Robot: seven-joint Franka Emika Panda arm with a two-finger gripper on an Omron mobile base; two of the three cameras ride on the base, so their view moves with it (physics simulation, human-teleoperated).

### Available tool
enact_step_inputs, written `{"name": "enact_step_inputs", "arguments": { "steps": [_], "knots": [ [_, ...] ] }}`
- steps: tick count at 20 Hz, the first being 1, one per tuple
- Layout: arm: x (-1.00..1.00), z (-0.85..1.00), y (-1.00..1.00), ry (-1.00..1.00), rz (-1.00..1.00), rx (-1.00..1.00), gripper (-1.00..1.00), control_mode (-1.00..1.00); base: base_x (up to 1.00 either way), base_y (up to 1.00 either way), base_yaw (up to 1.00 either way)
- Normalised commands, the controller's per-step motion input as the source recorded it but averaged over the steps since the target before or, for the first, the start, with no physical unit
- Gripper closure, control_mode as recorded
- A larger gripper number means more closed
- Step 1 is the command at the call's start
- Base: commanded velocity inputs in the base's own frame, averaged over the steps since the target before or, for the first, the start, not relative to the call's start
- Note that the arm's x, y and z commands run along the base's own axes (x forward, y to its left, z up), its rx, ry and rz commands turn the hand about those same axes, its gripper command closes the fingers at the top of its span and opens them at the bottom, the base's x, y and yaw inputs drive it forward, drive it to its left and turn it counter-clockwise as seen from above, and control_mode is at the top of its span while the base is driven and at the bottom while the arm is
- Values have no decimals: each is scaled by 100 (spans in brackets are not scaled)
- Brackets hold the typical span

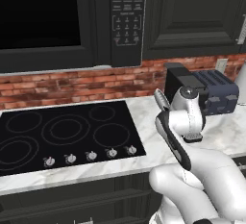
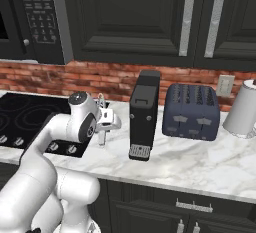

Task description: Pick up the tongs from the counter and place them near the plate next to the oven.

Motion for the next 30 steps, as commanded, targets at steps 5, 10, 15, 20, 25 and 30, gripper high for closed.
{"name": "enact_step_inputs", "arguments": {
  "steps": [5,10,15,20,25,30],
  "knots": [
    [-7,41,9,0,2,0,100,-100,0,0,0],
    [-10,5,14,0,3,-3,100,-100,0,0,0],
    [-46,0,9,-3,2,-9,100,-100,0,0,0],
    [-64,9,0,-18,0,-6,100,-100,0,0,0],
    [-60,7,8,-16,7,-4,100,-100,0,0,0],
    [-10,0,6,-2,4,-1,100,100,-32,37,21]
  ]
}}
